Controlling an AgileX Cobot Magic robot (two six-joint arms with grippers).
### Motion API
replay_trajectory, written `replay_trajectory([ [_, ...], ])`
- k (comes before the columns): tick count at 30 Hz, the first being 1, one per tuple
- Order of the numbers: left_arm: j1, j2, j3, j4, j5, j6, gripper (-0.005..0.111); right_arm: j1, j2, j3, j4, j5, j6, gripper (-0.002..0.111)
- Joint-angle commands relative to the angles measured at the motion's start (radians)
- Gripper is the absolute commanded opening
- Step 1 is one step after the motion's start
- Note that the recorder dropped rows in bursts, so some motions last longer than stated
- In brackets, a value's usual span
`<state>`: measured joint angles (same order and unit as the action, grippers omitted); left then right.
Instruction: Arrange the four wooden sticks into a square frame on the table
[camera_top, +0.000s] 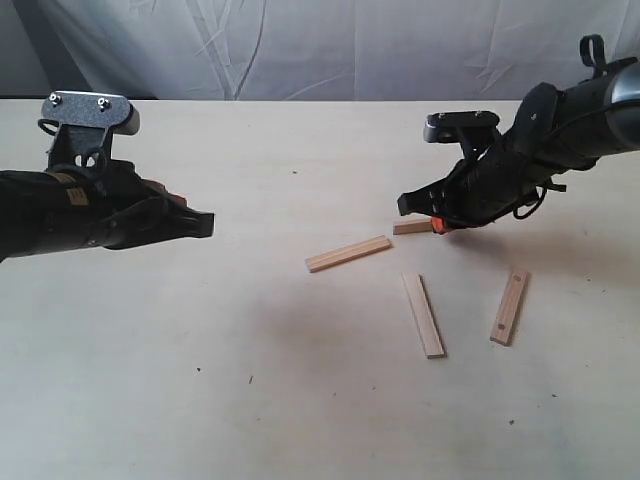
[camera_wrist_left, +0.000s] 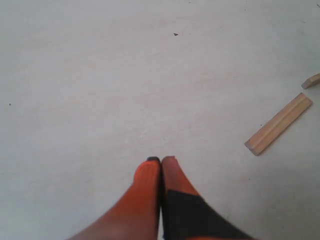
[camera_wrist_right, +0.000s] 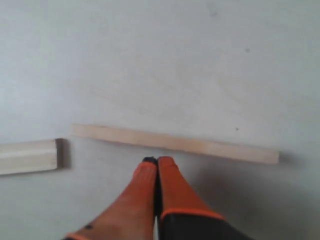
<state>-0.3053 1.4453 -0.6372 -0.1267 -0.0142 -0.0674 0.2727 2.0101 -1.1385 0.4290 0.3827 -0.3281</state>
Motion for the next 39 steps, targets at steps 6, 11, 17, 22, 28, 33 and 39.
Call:
replay_trajectory([
  [6,-0.005,0.0,-0.006,-0.02,-0.023,-0.004,0.0,-0.002,0.029,-0.005,0.026,-0.074,-0.008,-0.001],
  [11,-0.005,0.0,-0.006,-0.02,-0.023,-0.004,0.0,-0.002,0.065,-0.005,0.034,-0.107,-0.008,-0.001],
  [17,-0.005,0.0,-0.006,-0.02,-0.023,-0.004,0.0,-0.002,0.067,-0.005,0.052,-0.149,-0.008,-0.001],
  [22,-0.005,0.0,-0.006,-0.02,-0.023,-0.004,0.0,-0.002,0.056,-0.005,0.11,-0.157,-0.008,-0.001],
  [28,-0.005,0.0,-0.006,-0.02,-0.023,-0.004,0.0,-0.002,0.023,-0.052,0.123,-0.091,-0.008,-0.001],
  [33,-0.005,0.0,-0.006,-0.02,-0.023,-0.004,0.0,-0.002,0.052,-0.079,0.123,-0.091,-0.008,-0.001],
  [39,-0.005,0.0,-0.006,-0.02,-0.023,-0.004,0.0,-0.002,0.09,-0.082,0.123,-0.131,-0.008,-0.001],
])
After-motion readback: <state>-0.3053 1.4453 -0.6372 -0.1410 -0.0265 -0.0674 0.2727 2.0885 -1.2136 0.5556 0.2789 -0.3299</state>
